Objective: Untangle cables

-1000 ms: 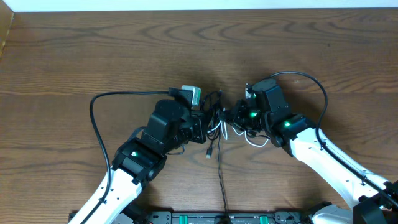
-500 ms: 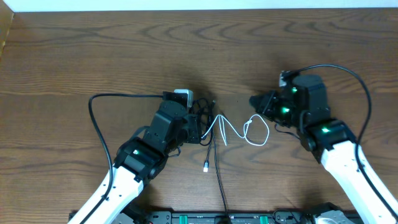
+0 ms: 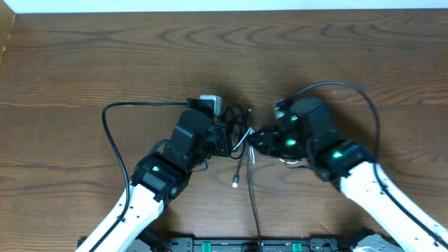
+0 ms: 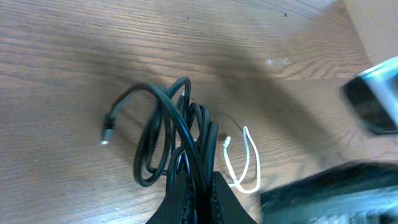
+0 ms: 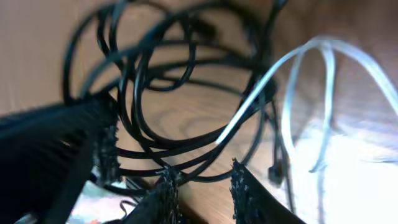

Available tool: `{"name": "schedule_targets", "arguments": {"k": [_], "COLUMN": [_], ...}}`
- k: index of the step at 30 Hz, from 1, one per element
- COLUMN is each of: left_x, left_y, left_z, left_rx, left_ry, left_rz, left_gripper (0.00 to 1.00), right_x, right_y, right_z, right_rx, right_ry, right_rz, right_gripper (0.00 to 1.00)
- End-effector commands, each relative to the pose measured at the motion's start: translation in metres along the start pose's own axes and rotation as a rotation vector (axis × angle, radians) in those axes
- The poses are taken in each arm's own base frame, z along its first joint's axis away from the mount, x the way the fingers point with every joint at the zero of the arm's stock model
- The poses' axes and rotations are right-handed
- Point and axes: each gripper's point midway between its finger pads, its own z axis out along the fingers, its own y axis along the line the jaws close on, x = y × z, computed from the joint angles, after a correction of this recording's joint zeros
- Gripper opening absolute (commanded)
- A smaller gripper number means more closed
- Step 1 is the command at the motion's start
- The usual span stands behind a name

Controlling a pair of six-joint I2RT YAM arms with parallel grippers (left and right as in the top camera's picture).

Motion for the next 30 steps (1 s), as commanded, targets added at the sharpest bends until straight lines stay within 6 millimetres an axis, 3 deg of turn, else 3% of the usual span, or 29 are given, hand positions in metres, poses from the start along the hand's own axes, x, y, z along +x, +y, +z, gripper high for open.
{"name": "schedule_targets", "arguments": {"k": [1, 6, 10, 17, 25, 30], "left_x": [0.001, 0.005, 0.005, 0.009, 0.009, 0.009], "left_y": [-0.008, -0.015, -0.015, -0.023, -0.023, -0.023], "left_z": [-0.001, -0.001, -0.001, -0.002, -0.002, -0.002], "left_rx": [0.037, 0.081, 0.081, 0.124, 0.123, 0.124], "left_ry": [0.011, 0.033, 0.034, 0.062, 0.062, 0.061], "left_rz": [-0.043, -0.042, -0.043, -0.042, -0.042, -0.042], "left_gripper": [0.08, 0.08, 0.08, 0.08, 0.08, 0.08], "right_x": [0.011, 0.020, 0.016, 0.000, 0.004, 0.008], "right_y": [-0.006, -0.018, -0.030, -0.016, -0.021, -0.026], "right_z": [0.019, 0.035, 0.041, 0.045, 0.046, 0.051], "right_rx": [0.060, 0.114, 0.159, 0.101, 0.120, 0.139], "right_ry": [0.008, 0.036, 0.017, -0.045, -0.028, -0.010], "right_rz": [0.081, 0.113, 0.120, 0.091, 0.100, 0.103], "right_gripper": [0.25, 0.21, 0.19, 0.21, 0.21, 0.06]}}
